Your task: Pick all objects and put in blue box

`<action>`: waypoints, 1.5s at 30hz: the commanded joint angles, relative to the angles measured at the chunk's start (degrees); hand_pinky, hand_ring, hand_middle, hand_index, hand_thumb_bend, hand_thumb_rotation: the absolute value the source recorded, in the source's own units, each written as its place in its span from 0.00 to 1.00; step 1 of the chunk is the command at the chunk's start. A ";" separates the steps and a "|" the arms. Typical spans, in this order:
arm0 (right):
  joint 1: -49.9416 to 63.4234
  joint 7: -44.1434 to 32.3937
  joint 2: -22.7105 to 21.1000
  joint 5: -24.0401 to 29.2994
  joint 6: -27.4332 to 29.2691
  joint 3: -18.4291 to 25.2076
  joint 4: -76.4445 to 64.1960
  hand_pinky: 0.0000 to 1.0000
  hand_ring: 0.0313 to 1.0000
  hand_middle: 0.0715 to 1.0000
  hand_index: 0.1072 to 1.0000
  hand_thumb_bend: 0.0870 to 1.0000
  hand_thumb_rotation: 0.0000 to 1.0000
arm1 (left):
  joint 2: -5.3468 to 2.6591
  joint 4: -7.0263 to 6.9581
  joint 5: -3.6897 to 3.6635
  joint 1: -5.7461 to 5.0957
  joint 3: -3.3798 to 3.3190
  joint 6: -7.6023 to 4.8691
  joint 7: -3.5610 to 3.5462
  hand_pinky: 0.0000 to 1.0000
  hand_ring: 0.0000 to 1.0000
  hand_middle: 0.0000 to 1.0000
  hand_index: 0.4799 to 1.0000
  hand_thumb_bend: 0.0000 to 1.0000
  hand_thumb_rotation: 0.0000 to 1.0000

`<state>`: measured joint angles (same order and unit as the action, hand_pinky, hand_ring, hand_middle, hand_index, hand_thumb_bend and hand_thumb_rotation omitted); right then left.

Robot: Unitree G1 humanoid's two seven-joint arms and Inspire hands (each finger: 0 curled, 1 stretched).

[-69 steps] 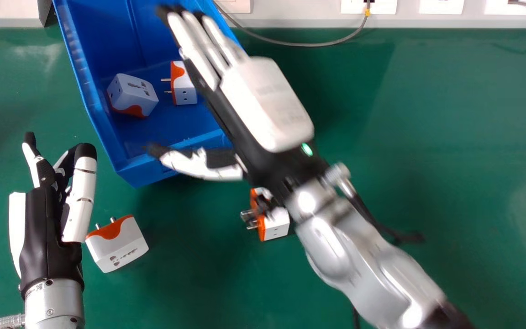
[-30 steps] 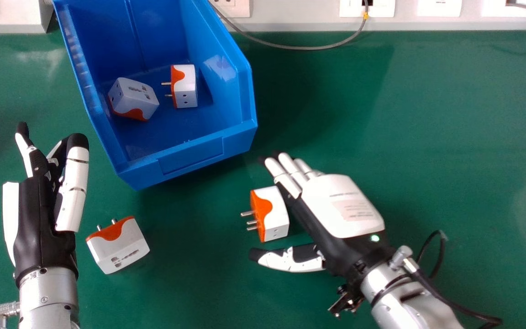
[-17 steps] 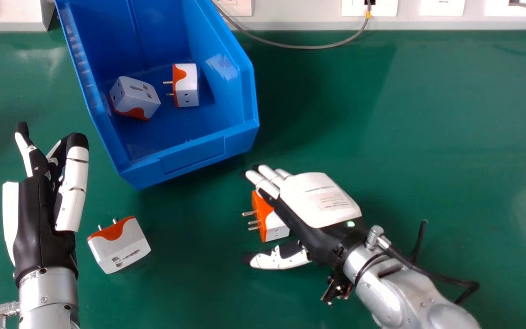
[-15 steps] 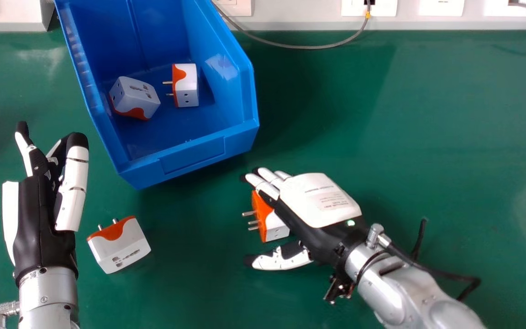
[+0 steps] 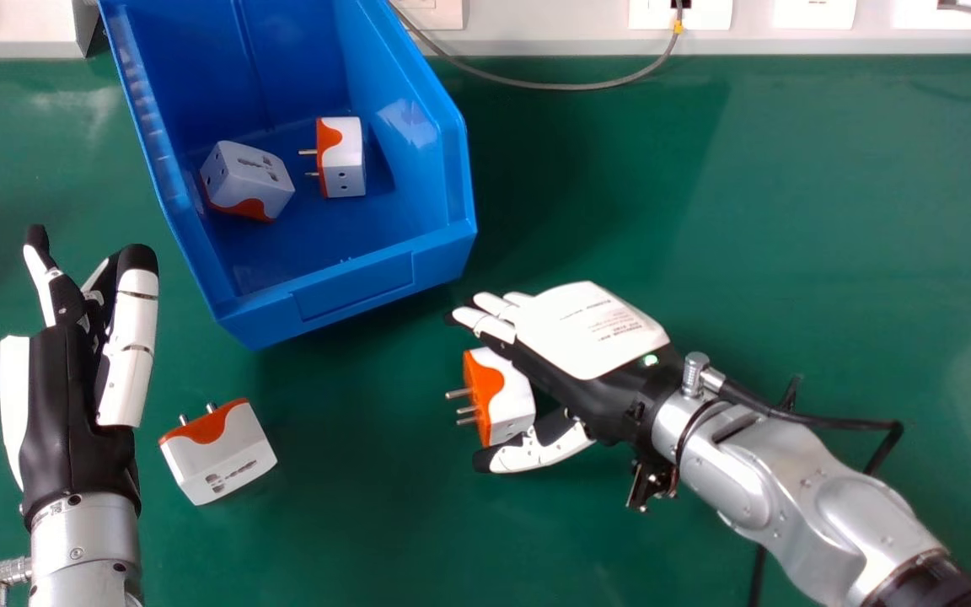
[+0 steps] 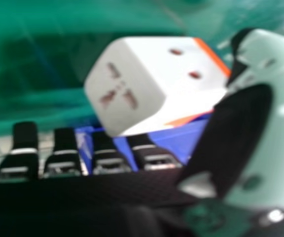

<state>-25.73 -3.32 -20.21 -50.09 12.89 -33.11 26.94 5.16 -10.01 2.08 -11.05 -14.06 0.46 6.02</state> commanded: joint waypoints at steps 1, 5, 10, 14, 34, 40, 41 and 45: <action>-2.81 -0.18 -0.62 0.51 0.94 0.49 -0.17 0.85 0.93 0.95 0.91 0.35 0.52 | 0.61 -1.80 -0.37 -0.18 -0.49 0.11 -0.34 0.86 0.91 0.88 0.80 0.48 0.83; -4.38 -0.61 -0.98 0.17 1.53 0.22 0.79 0.85 0.93 0.95 0.91 0.35 0.52 | 0.64 -2.21 -0.32 -0.22 -0.59 0.67 -0.55 0.85 0.91 0.88 0.80 0.48 0.83; -6.69 -1.80 -0.75 -0.47 1.82 -0.75 2.55 0.86 0.93 0.95 0.90 0.35 0.51 | 0.48 -2.63 -0.14 -0.30 -0.52 1.11 -0.68 0.85 0.91 0.87 0.80 0.47 0.83; -8.89 -3.24 -0.75 -1.18 2.46 -1.88 4.51 0.86 0.93 0.95 0.89 0.35 0.52 | 0.30 -2.90 -0.17 -0.33 -0.49 1.47 -0.64 0.85 0.91 0.87 0.80 0.47 0.82; -15.64 -5.87 0.91 -3.41 5.17 -8.02 16.61 0.81 0.89 0.88 0.80 0.31 0.55 | -0.39 -5.37 -0.47 -0.88 -0.22 3.08 -0.40 0.85 0.90 0.87 0.80 0.47 0.82; -15.69 -5.51 1.74 -3.72 3.61 -8.92 16.84 0.78 0.87 0.86 0.72 0.35 0.45 | -0.43 -6.21 -0.11 -1.17 -0.02 3.83 -0.16 0.84 0.90 0.87 0.80 0.47 0.82; -15.60 -5.42 1.98 -3.65 3.20 -8.95 16.89 0.78 0.87 0.86 0.72 0.35 0.45 | -0.46 -6.34 -0.10 -1.21 0.01 3.92 -0.12 0.84 0.90 0.87 0.80 0.47 0.82; -15.49 -4.79 2.54 -3.52 2.64 -9.38 17.33 0.76 0.86 0.84 0.71 0.34 0.43 | -0.40 -6.33 0.03 -1.17 0.09 3.97 0.02 0.84 0.90 0.87 0.80 0.46 0.82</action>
<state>-42.52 -6.50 -17.47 -52.59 15.28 -40.94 42.91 4.89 -14.83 1.77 -12.24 -13.91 4.50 5.68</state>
